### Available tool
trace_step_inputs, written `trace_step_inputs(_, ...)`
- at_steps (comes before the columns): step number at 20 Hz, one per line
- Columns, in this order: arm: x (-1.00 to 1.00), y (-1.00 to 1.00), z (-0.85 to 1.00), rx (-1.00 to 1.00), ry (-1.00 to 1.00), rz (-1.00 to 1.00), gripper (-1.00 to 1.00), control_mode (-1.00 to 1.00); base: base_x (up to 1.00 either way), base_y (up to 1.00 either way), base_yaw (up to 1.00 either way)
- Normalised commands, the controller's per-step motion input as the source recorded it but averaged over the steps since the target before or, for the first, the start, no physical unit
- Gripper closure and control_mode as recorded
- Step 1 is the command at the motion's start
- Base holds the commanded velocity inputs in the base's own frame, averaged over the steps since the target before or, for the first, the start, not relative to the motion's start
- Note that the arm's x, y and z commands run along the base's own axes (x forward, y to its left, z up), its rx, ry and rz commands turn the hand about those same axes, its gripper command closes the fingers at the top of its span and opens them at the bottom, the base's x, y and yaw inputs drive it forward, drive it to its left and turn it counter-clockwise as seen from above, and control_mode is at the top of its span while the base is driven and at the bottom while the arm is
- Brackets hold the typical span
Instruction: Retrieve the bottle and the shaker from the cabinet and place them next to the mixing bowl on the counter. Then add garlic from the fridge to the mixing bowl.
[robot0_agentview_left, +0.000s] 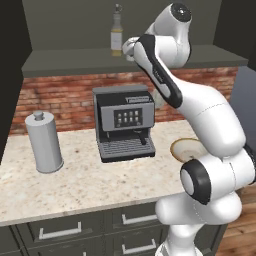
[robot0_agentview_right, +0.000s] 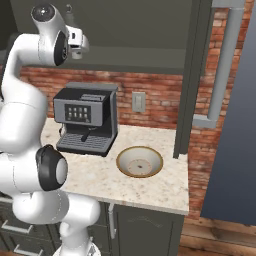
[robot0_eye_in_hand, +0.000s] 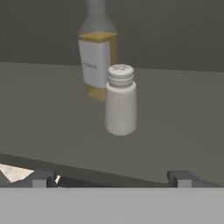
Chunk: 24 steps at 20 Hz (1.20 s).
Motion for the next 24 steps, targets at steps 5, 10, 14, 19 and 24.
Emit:
trace_step_inputs(5,0.35,0.0,-0.14,0.0,0.0,0.0,-1.0,-1.0,0.0,0.0,0.0)
trace_step_inputs(10,0.21,0.0,-0.02,0.0,0.0,0.0,-1.0,-1.0,0.0,0.0,0.0)
trace_step_inputs(14,0.17,0.01,-0.04,0.0,0.0,0.0,-1.0,-1.0,0.0,0.0,0.0)
trace_step_inputs(19,0.18,0.07,-0.04,0.0,0.0,0.0,-1.0,-1.0,0.0,0.0,0.0)
trace_step_inputs(24,0.19,0.1,0.0,0.0,0.0,0.0,-1.0,-1.0,0.0,0.0,0.0)
